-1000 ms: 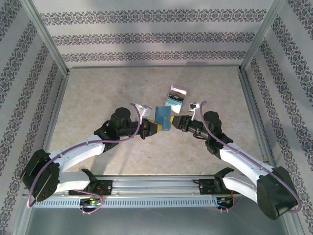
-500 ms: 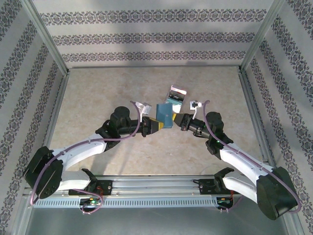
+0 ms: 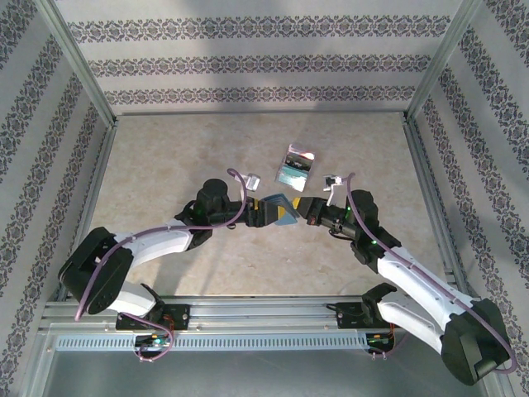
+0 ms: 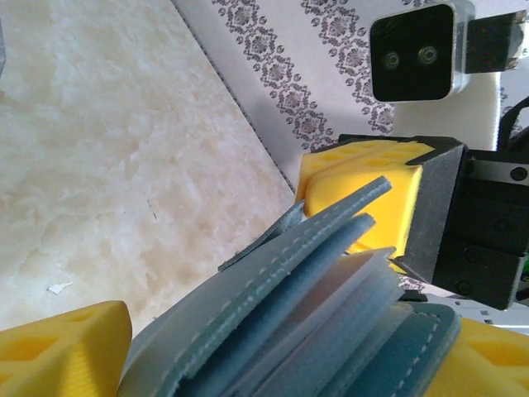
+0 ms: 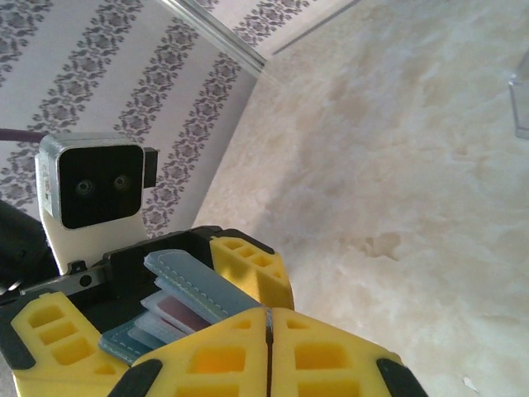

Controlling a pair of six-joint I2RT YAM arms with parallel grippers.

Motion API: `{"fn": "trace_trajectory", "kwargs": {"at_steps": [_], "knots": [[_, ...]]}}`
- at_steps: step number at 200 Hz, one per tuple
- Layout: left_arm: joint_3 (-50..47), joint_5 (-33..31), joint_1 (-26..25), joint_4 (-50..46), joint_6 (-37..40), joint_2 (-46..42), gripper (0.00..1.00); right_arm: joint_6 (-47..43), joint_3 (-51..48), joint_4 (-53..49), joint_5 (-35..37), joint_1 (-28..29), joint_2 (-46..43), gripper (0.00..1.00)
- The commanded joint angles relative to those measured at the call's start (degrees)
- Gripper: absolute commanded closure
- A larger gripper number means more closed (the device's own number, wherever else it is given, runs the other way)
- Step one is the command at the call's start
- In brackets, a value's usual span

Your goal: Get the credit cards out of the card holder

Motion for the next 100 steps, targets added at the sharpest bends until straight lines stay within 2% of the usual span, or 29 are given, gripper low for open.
{"fn": "trace_trajectory", "kwargs": {"at_steps": [1, 26, 43, 63, 95, 100], "knots": [[0.72, 1.22, 0.6, 5.94, -2.85, 1.31, 0.18, -0.82, 2.05, -2.17, 2.58, 0.83, -1.11, 1.0], [0.46, 0.26, 0.61, 7.51, -4.24, 2.81, 0.2, 0.6, 2.37, -2.48, 3.42, 1.16, -1.13, 1.0], [0.62, -0.02, 0.61, 8.62, -5.17, 4.06, 0.4, 1.46, 2.9, -2.82, 4.36, 1.93, -0.95, 1.0], [0.79, 0.7, 0.61, 10.56, -6.07, 4.9, 0.51, 0.84, 3.61, -3.64, 4.77, 2.72, -0.81, 1.0], [0.16, 2.47, 1.32, 12.22, -5.82, 3.57, 0.77, -2.26, 3.71, -4.98, 3.23, 2.14, -1.54, 1.0], [-0.1, 3.09, 1.63, 12.61, -5.63, 3.17, 0.8, -3.09, 3.72, -5.03, 2.25, 1.79, -1.71, 0.97]]}}
